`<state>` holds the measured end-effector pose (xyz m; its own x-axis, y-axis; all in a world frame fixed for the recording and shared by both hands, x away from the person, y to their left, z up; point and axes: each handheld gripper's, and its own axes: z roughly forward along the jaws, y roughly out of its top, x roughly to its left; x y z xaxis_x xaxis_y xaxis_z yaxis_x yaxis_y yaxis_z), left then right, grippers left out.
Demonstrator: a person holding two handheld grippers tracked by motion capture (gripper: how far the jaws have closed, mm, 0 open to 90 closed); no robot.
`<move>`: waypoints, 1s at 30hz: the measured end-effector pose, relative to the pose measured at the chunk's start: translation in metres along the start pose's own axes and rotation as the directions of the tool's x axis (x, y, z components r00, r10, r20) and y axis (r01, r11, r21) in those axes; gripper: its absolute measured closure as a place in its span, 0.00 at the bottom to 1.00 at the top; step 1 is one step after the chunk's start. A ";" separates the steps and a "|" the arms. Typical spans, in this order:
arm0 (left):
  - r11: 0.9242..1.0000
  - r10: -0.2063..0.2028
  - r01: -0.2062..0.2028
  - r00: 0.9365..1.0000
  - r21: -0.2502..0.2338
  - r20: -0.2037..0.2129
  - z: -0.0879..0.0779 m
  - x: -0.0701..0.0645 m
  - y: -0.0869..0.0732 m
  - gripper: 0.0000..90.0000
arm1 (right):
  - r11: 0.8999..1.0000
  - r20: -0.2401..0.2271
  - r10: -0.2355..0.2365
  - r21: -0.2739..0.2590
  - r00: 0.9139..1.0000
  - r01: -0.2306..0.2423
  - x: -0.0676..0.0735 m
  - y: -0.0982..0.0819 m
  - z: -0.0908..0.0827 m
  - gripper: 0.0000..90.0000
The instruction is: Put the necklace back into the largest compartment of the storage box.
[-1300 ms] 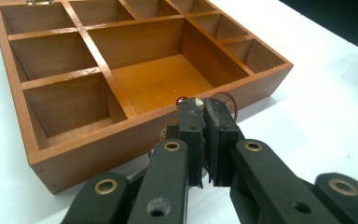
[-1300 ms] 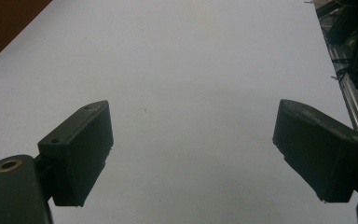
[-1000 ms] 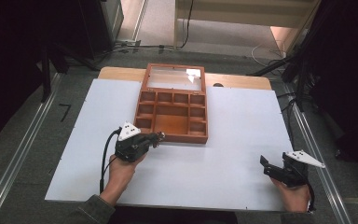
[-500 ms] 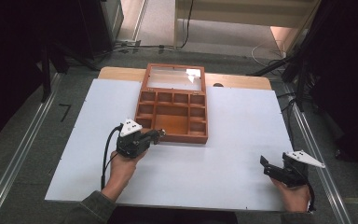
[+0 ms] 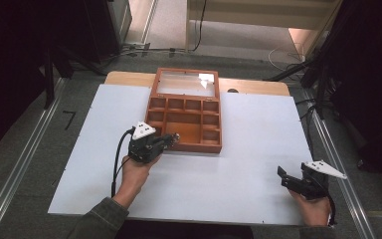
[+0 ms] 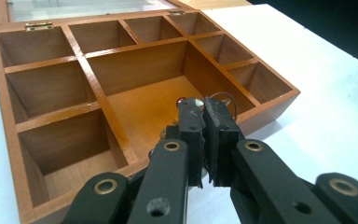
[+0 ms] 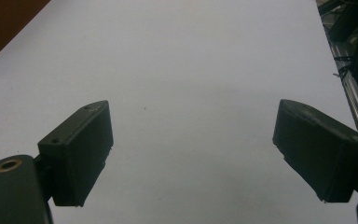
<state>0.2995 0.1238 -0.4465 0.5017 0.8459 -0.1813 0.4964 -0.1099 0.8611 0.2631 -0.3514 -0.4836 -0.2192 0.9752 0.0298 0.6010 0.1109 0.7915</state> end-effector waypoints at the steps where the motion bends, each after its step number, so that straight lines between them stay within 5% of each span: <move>1: 1.000 -0.002 0.002 1.000 0.001 -0.001 0.001 0.000 0.000 0.96 | 1.000 -0.001 -0.001 0.000 1.000 0.001 0.000 0.000 0.000 0.11; 30: 1.000 -0.016 0.017 0.998 0.012 -0.052 0.036 0.009 0.018 0.96 | 1.000 -0.004 -0.001 0.001 1.000 0.001 0.000 0.000 0.001 0.11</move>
<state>0.3388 0.1110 -0.4501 0.4558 0.8737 -0.1700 0.5130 -0.1017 0.8524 0.2635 -0.3512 -0.4840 -0.2229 0.9743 0.0318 0.6020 0.1119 0.7906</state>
